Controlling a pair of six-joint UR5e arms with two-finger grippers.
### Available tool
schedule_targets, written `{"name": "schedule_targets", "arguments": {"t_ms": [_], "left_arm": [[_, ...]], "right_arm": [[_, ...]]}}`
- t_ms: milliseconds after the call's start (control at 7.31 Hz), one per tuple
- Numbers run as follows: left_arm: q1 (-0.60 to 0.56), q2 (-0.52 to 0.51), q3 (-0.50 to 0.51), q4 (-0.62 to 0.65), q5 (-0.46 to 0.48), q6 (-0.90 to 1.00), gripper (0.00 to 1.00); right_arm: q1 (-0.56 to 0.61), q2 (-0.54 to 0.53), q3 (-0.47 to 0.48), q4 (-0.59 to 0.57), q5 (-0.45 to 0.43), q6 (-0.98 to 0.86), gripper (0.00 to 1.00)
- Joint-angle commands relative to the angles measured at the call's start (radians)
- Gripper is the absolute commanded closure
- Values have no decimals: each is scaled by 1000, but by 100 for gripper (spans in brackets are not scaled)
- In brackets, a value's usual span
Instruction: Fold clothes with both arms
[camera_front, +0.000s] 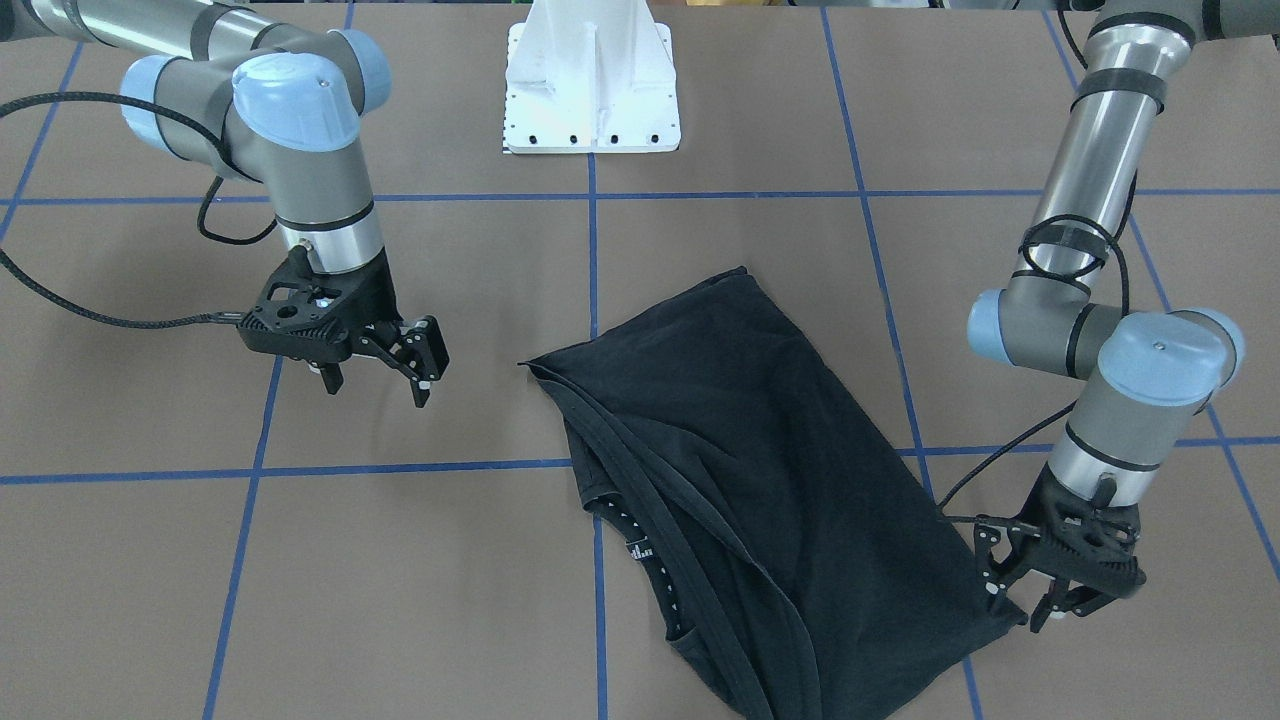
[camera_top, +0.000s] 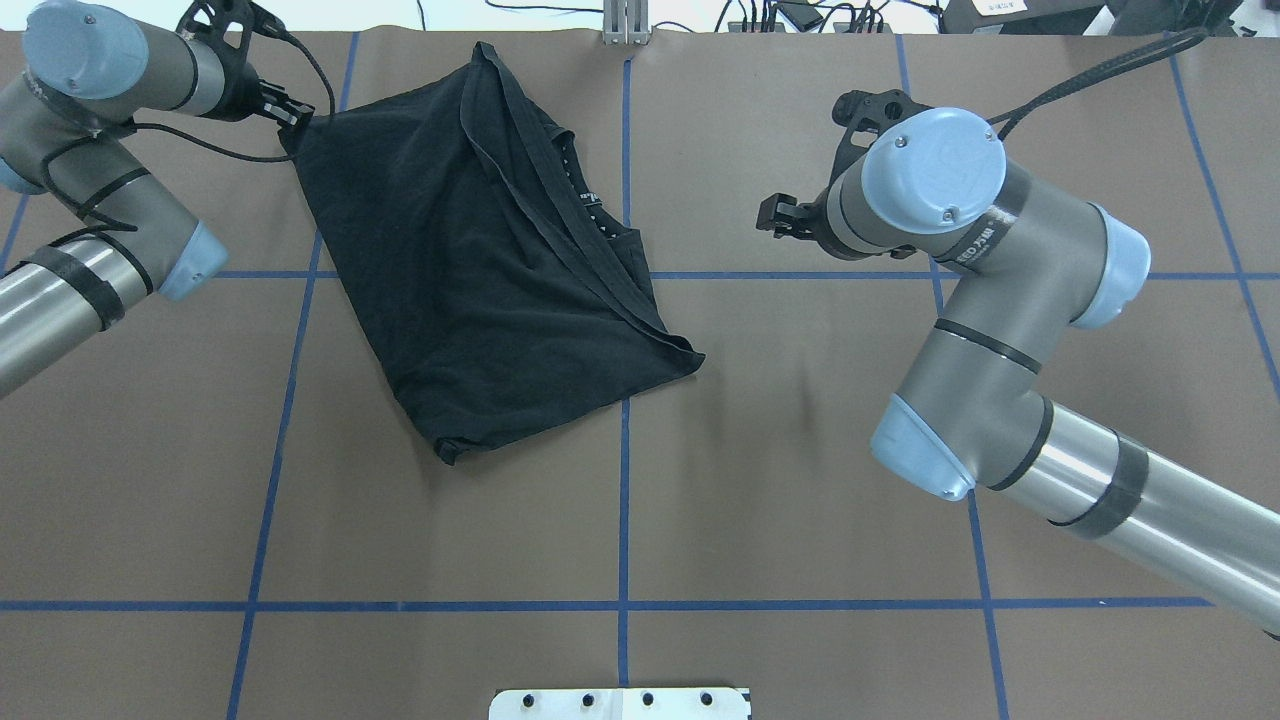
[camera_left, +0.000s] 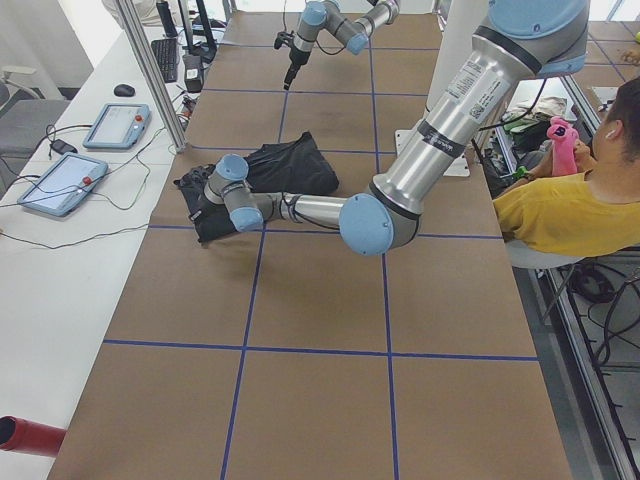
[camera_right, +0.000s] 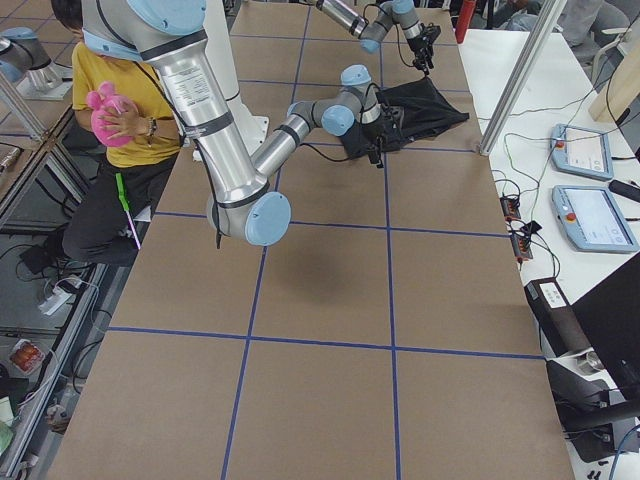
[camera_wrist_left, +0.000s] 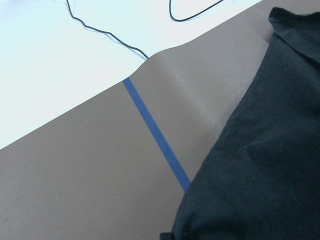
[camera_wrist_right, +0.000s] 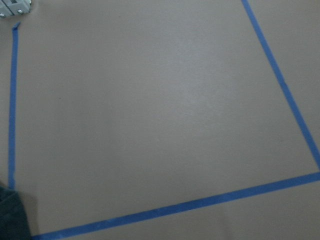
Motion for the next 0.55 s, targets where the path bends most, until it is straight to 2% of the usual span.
{"name": "schedule_targets", "arguments": {"t_ms": [0, 274, 410], "left_arm": [[-9, 56, -80, -5, -30, -2, 0], [-8, 92, -119, -8, -30, -14, 0], [-6, 96, -122, -8, -30, -26, 0]], "right_arm": [[-14, 161, -246, 149, -1, 86, 0], [-45, 269, -426, 287, -8, 180, 1], [-68, 303, -520, 400, -44, 235, 2]]}}
